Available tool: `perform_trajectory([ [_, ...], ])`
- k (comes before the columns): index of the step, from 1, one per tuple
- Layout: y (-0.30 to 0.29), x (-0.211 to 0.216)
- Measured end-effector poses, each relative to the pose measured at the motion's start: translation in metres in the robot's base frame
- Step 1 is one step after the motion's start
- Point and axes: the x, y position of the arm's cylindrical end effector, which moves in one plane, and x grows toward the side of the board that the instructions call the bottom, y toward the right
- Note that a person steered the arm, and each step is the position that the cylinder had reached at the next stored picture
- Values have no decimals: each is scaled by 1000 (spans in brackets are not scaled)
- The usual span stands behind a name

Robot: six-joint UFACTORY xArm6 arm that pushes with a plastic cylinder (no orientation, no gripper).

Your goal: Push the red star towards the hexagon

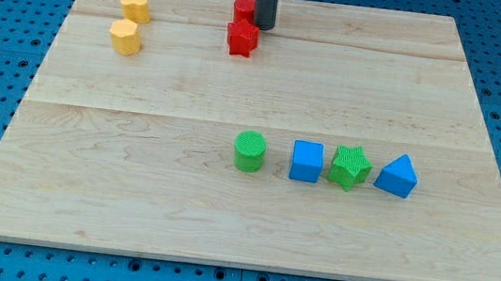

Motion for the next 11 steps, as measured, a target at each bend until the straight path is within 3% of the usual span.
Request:
perform_trajectory([
  [1, 13, 39],
  [2, 15, 45],
  [8, 16, 19],
  [9, -13, 24],
  [10, -35, 36],
  [11, -33, 80],
])
